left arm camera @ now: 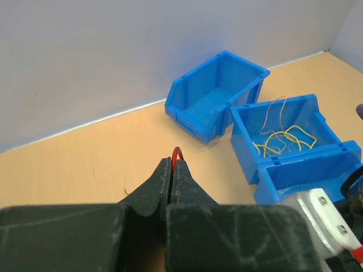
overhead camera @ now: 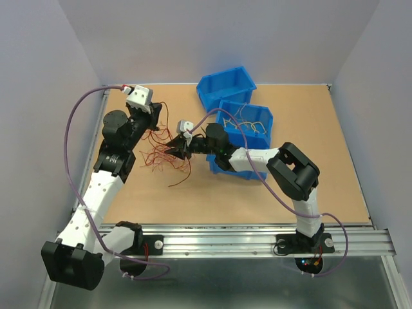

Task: Untangle the cables

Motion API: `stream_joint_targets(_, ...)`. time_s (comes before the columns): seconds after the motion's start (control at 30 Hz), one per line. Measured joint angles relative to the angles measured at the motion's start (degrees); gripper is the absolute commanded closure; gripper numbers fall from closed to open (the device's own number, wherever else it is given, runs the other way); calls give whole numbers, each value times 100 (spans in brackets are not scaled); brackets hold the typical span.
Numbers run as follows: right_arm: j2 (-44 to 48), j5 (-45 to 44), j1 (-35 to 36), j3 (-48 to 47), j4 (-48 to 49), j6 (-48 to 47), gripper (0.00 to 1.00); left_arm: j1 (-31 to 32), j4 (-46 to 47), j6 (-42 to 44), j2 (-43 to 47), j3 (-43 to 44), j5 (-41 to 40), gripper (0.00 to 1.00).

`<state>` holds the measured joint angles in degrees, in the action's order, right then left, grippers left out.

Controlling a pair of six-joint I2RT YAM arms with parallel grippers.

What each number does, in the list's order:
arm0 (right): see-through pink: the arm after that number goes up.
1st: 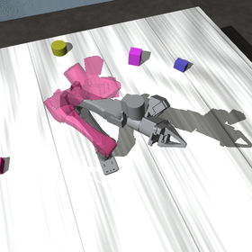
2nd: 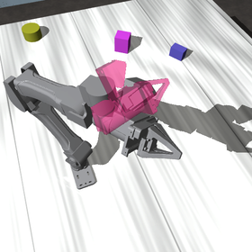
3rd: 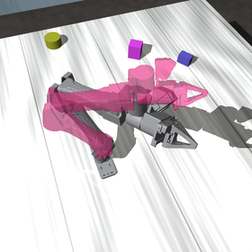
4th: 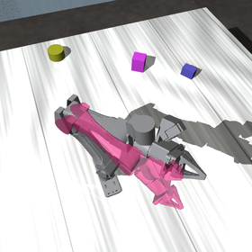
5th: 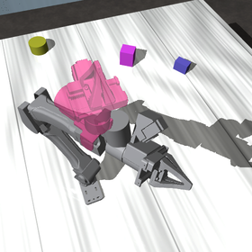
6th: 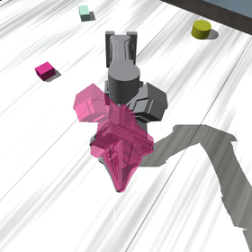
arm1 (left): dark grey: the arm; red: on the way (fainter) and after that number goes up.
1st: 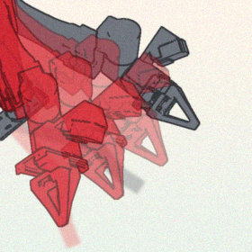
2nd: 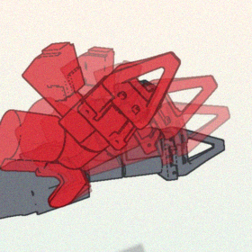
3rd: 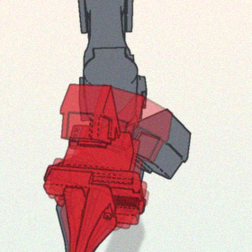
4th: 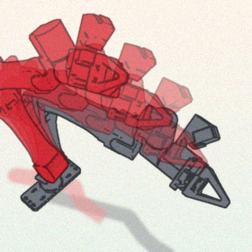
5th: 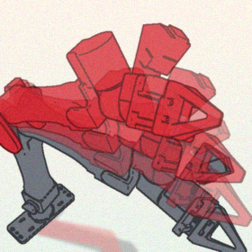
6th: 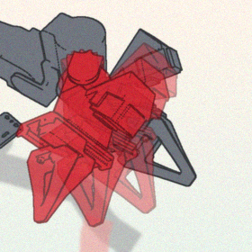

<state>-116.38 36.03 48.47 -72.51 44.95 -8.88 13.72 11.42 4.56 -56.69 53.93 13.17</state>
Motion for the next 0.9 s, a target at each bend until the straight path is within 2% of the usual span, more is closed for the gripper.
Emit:
stream_joint_targets(0.17, 13, 111, 0, 42, 173, 33, 71, -175, 170, -15, -343, 4, -79, 100)
stream_joint_targets(0.3, 129, 210, 0, 212, 249, 57, 93, -382, 446, -11, -800, 7, -129, 100)
stream_joint_targets(0.4, 256, 313, 0, 339, 315, 72, 100, -544, 560, -11, -1237, 15, -98, 100)
stream_joint_targets(0.6, 509, 341, -20, 479, 398, 118, 100, -815, 420, -17, -2347, 284, 269, 100)
stream_joint_targets(0.8, 811, -81, -160, 905, 481, 264, 99, -828, -251, 46, -3447, 1119, 1390, 100)
stream_joint_targets(0.9, 1034, -461, -162, 1130, 540, 317, 99, -828, -529, 120, -3897, 1499, 2041, 96)
